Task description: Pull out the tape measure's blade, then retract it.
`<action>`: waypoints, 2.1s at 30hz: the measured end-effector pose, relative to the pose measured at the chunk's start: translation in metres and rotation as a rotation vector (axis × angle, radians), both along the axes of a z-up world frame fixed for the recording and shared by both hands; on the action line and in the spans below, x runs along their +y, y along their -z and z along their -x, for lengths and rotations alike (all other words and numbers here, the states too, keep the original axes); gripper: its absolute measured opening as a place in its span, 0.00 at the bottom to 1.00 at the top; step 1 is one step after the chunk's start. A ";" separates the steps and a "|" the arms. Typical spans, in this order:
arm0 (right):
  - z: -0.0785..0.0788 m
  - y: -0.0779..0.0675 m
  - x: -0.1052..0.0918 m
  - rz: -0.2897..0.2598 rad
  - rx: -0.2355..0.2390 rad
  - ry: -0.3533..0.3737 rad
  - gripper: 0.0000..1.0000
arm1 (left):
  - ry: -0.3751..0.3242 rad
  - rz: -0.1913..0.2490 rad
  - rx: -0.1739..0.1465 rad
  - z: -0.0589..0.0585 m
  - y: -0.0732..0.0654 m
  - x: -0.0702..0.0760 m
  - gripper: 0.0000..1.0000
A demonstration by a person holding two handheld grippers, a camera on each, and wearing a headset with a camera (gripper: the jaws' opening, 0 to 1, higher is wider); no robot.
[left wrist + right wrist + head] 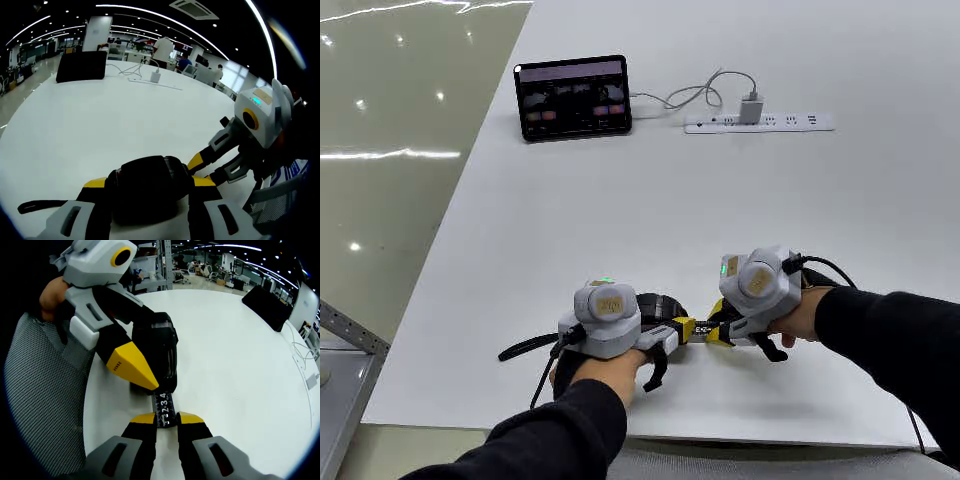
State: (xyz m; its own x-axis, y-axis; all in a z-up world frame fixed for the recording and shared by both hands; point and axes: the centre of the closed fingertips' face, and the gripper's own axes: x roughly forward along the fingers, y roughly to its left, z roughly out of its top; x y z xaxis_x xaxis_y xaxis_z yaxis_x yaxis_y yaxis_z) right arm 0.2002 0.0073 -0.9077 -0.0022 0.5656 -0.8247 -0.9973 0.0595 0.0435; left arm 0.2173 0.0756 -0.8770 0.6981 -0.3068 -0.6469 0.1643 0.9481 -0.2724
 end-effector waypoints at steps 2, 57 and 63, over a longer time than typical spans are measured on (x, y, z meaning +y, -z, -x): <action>0.000 0.000 0.000 -0.001 0.000 -0.004 0.11 | 0.002 -0.001 0.001 0.000 0.000 0.000 0.58; 0.002 0.000 -0.006 -0.068 -0.008 -0.021 0.11 | 0.020 -0.035 0.006 0.001 0.000 0.000 0.57; 0.002 -0.001 -0.003 -0.070 -0.004 -0.021 0.11 | 0.019 -0.030 0.006 0.000 0.000 0.000 0.57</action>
